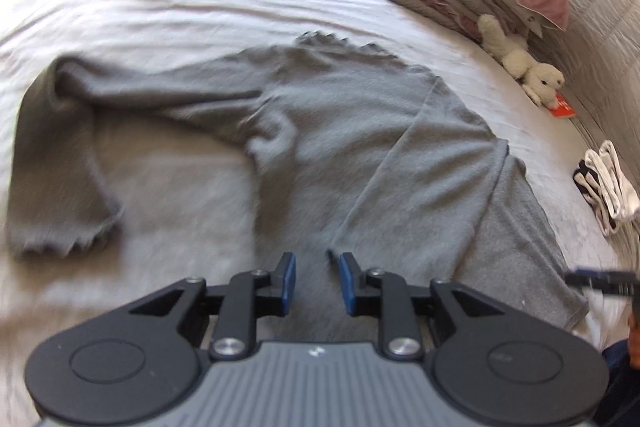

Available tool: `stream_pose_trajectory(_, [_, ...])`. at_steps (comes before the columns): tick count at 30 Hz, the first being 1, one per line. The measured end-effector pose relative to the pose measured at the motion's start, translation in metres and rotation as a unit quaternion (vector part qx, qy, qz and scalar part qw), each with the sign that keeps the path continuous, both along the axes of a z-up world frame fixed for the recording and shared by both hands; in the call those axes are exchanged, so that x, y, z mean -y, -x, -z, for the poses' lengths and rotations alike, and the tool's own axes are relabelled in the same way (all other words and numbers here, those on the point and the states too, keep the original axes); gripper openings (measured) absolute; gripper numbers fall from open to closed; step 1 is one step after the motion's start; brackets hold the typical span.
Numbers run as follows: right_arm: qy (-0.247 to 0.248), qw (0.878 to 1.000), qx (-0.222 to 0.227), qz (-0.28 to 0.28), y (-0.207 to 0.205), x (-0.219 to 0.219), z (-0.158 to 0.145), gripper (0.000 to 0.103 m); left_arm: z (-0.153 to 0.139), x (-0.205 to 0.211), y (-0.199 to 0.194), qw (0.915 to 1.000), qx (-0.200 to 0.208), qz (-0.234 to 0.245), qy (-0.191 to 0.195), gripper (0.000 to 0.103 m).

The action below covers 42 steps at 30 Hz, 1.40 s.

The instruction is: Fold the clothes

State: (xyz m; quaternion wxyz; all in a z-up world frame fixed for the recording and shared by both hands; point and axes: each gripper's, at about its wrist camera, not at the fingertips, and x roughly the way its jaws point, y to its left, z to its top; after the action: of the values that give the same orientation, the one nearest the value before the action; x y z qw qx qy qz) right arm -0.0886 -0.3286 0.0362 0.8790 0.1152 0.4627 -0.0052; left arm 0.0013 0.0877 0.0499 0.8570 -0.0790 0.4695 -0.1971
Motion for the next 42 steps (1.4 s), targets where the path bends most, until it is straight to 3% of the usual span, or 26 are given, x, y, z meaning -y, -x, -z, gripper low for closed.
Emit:
stream_pose_trajectory(5, [-0.015, 1.0, 0.003, 0.008, 0.028, 0.0, 0.006, 0.059, 0.01, -0.026, 0.047, 0.9968, -0.05, -0.024, 0.059, 0.025])
stream_pose_trajectory(9, [-0.048, 0.998, 0.025, 0.017, 0.047, 0.008, 0.008, 0.058, 0.021, -0.026, 0.085, 0.9951, -0.054, -0.032, 0.076, 0.028])
stream_pose_trajectory(10, [-0.049, 0.998, 0.031, 0.015, 0.049, 0.008, 0.01, 0.055, 0.023, -0.023, 0.092, 0.995, -0.052, -0.034, 0.078, 0.028])
stream_pose_trajectory(12, [-0.042, 0.998, 0.039, 0.005, 0.047, 0.004, 0.011, 0.032, 0.025, -0.013, 0.097, 0.9967, -0.044, -0.029, 0.062, 0.023])
stream_pose_trajectory(13, [-0.039, 0.998, 0.042, 0.001, 0.045, 0.002, 0.011, 0.012, 0.025, -0.008, 0.099, 0.9975, -0.04, -0.025, 0.052, 0.01])
stream_pose_trajectory(14, [-0.041, 0.998, 0.044, 0.001, 0.045, 0.003, 0.011, 0.01, 0.025, -0.004, 0.1, 0.9982, -0.036, -0.021, 0.042, 0.003])
stream_pose_trajectory(16, [-0.049, 0.997, 0.052, 0.001, 0.045, 0.004, 0.008, 0.01, 0.019, -0.003, 0.102, 0.9983, -0.033, -0.019, 0.044, 0.003])
stream_pose_trajectory(20, [-0.099, 0.99, 0.097, 0.015, 0.07, 0.013, -0.027, 0.009, 0.002, -0.018, 0.111, 0.9967, -0.018, -0.024, 0.076, 0.003])
stream_pose_trajectory(23, [-0.089, 0.992, 0.089, 0.017, 0.074, 0.013, -0.034, 0.009, 0.012, -0.014, 0.11, 0.9979, -0.032, -0.009, 0.056, 0.003])
stream_pose_trajectory(25, [-0.064, 0.997, 0.047, 0.006, 0.063, 0.008, -0.02, 0.011, 0.02, -0.014, 0.107, 0.9982, -0.046, -0.005, 0.038, 0.005])
stream_pose_trajectory(28, [-0.014, 0.999, 0.033, 0.006, 0.052, -0.002, -0.015, 0.015, 0.006, -0.037, 0.101, 0.9984, -0.018, -0.04, 0.035, 0.01])
stream_pose_trajectory(30, [0.003, 0.998, 0.058, 0.009, 0.05, -0.004, -0.024, 0.026, -0.003, -0.053, 0.097, 0.9974, 0.001, -0.063, 0.034, 0.022])
stream_pose_trajectory(31, [0.007, 0.997, 0.075, 0.01, 0.05, -0.004, -0.03, 0.048, -0.008, -0.06, 0.095, 0.9966, 0.011, -0.075, 0.033, 0.027])
stream_pose_trajectory(32, [0.016, 0.996, 0.092, 0.01, 0.049, -0.005, -0.036, 0.059, -0.012, -0.068, 0.091, 0.9954, 0.02, -0.089, 0.029, 0.035])
stream_pose_trajectory(34, [0.037, 0.993, 0.113, -0.009, 0.039, -0.012, -0.046, 0.06, -0.017, -0.08, 0.072, 0.992, 0.034, -0.121, 0.001, 0.039])
stream_pose_trajectory(37, [0.054, 0.988, 0.136, -0.047, 0.018, -0.024, -0.059, 0.06, -0.015, -0.077, 0.044, 0.9869, 0.067, -0.126, -0.075, 0.041])
stream_pose_trajectory(42, [0.025, 0.979, 0.16, -0.121, -0.038, -0.052, -0.065, 0.06, 0.01, -0.046, 0.01, 0.9755, 0.107, -0.073, -0.178, 0.041])
